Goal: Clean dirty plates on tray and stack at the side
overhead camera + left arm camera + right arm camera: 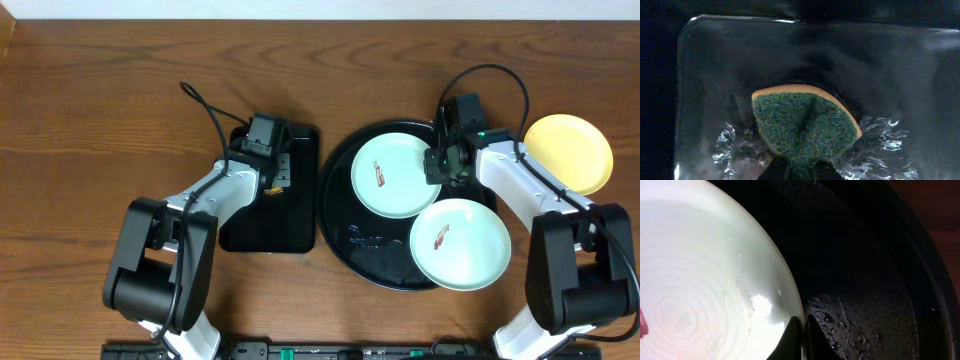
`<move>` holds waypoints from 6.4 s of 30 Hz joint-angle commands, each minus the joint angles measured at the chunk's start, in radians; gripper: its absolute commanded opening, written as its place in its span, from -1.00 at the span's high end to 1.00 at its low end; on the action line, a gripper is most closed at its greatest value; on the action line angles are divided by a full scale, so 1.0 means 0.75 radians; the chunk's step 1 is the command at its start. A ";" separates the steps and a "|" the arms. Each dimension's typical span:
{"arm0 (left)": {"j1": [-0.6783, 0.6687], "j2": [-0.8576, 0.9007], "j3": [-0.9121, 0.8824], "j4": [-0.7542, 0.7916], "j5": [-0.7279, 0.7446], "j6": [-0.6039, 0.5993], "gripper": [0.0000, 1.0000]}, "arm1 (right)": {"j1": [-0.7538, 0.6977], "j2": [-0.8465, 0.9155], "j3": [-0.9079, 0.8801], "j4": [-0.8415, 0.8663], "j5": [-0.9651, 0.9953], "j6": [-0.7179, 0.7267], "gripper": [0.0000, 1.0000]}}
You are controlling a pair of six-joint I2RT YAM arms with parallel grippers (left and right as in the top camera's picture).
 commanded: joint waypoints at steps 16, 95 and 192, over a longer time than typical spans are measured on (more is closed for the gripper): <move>-0.004 -0.127 -0.019 -0.299 0.030 -0.058 -0.16 | -0.010 0.015 -0.011 0.002 0.012 0.006 0.92; 0.010 -0.374 0.048 -0.327 0.209 0.002 0.85 | -0.013 0.015 -0.011 -0.002 0.045 0.004 0.17; -0.462 0.444 0.878 -0.422 0.337 0.460 0.85 | -0.040 0.055 -0.085 0.230 -0.102 -0.135 0.73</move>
